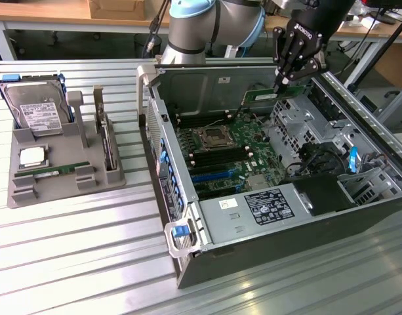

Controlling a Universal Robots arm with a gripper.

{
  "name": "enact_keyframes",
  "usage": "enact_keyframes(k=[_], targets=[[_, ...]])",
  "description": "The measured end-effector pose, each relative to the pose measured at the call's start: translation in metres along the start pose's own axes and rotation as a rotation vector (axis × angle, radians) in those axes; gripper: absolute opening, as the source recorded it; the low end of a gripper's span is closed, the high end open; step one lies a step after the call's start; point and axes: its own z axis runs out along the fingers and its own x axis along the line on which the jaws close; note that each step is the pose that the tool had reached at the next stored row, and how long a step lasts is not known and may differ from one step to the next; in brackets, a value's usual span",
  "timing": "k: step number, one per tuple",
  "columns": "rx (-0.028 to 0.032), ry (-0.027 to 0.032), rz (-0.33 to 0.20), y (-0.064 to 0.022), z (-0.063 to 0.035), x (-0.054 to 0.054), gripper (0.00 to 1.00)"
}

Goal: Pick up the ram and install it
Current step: 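Insert the ram into the slot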

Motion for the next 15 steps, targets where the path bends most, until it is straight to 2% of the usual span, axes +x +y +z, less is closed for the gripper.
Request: enact_keyframes(k=[15], targets=[[0.0000, 0.0000, 0.000, -0.0003, 0.0093, 0.0001, 0.12]])
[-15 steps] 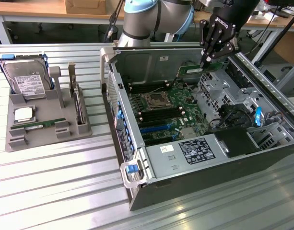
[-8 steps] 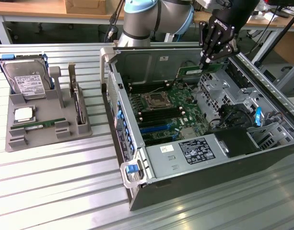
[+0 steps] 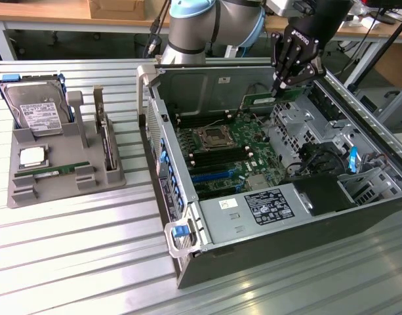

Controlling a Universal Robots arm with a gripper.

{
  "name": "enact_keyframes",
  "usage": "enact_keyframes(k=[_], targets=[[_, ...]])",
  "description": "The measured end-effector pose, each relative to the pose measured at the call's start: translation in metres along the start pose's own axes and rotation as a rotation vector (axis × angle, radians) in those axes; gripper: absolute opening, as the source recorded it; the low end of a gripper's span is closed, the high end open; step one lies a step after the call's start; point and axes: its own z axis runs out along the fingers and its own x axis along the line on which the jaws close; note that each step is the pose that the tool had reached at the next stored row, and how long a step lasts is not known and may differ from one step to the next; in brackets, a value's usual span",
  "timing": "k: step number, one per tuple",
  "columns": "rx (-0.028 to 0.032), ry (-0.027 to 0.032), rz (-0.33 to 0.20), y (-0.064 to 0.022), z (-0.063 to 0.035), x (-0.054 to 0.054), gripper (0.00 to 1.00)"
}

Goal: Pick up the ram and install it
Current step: 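Insert the ram into the slot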

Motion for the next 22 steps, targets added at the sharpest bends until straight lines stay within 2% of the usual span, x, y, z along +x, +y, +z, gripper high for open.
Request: enact_keyframes(k=[22], targets=[[0.0000, 0.0000, 0.000, -0.0003, 0.0097, 0.0000, 0.12]])
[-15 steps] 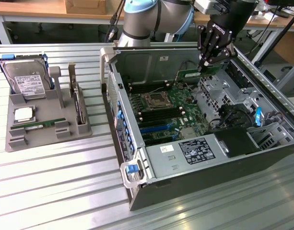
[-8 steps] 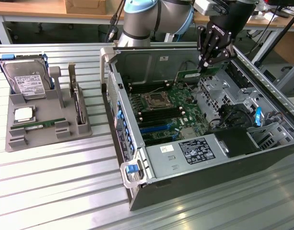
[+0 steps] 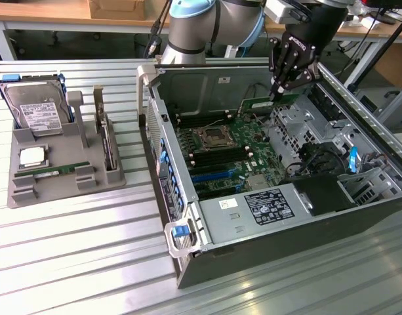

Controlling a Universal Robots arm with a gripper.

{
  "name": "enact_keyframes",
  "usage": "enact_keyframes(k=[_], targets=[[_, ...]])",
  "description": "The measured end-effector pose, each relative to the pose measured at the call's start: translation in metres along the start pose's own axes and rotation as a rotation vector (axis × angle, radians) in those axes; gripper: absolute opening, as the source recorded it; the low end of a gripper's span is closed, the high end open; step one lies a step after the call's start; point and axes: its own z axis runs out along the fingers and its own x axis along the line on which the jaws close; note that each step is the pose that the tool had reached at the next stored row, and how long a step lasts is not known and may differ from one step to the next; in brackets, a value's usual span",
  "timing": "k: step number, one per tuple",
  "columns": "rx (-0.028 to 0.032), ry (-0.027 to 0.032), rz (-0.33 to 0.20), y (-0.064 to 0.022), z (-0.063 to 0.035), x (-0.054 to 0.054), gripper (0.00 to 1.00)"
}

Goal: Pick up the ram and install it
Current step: 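Insert the ram into the slot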

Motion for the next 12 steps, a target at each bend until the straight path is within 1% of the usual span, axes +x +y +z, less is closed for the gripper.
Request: enact_keyframes(k=[12], targets=[[0.0000, 0.0000, 0.000, -0.0002, 0.0061, 0.0000, 0.12]])
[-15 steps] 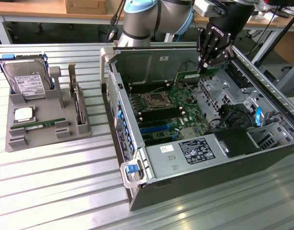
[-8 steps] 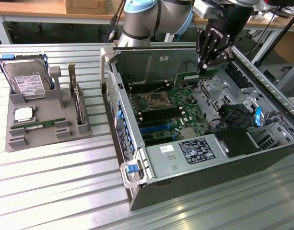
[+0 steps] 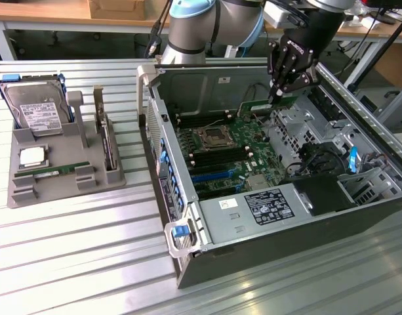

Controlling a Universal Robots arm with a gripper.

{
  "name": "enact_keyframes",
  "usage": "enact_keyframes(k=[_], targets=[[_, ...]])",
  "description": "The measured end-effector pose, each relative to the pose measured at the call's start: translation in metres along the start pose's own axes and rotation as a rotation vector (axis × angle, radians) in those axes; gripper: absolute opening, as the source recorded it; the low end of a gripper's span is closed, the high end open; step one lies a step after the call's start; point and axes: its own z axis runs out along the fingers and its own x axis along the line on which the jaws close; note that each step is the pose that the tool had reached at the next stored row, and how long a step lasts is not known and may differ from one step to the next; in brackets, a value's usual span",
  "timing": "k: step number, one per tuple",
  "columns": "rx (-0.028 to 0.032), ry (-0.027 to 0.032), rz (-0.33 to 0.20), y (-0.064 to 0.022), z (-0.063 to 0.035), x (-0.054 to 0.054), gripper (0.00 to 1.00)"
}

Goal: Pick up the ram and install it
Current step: 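Insert the ram into the slot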

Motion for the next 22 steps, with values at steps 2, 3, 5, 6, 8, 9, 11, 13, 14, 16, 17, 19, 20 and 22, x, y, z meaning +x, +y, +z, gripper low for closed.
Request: enact_keyframes(k=[2, 3, 5, 6, 8, 9, 11, 13, 14, 16, 17, 19, 20, 22], targets=[[0.0000, 0.0000, 0.000, -0.0001, 0.0013, 0.0000, 0.12], [0.0000, -0.0001, 0.000, -0.0001, 0.0017, 0.0000, 0.12], [0.0000, 0.0000, 0.000, -0.0001, 0.0025, 0.0000, 0.12], [0.0000, -0.0001, 0.000, -0.0001, 0.0029, 0.0000, 0.12], [0.0000, 0.0000, 0.000, -0.0001, 0.0038, 0.0000, 0.12], [0.0000, 0.0000, 0.000, -0.0001, 0.0046, 0.0000, 0.12], [0.0000, 0.0000, 0.000, -0.0001, 0.0056, 0.0000, 0.12], [0.0000, 0.0000, 0.000, -0.0002, 0.0070, 0.0000, 0.12], [0.0000, 0.0000, 0.000, -0.0002, 0.0074, 0.0000, 0.12], [0.0000, 0.0000, 0.000, -0.0002, 0.0082, 0.0000, 0.12], [0.0000, 0.0000, 0.000, -0.0003, 0.0090, 0.0000, 0.12], [0.0000, 0.0000, 0.000, -0.0003, 0.0099, 0.0000, 0.12], [0.0000, -0.0001, 0.000, -0.0003, 0.0102, 0.0000, 0.12], [0.0000, 0.0000, 0.000, -0.0003, 0.0108, 0.0000, 0.12]])
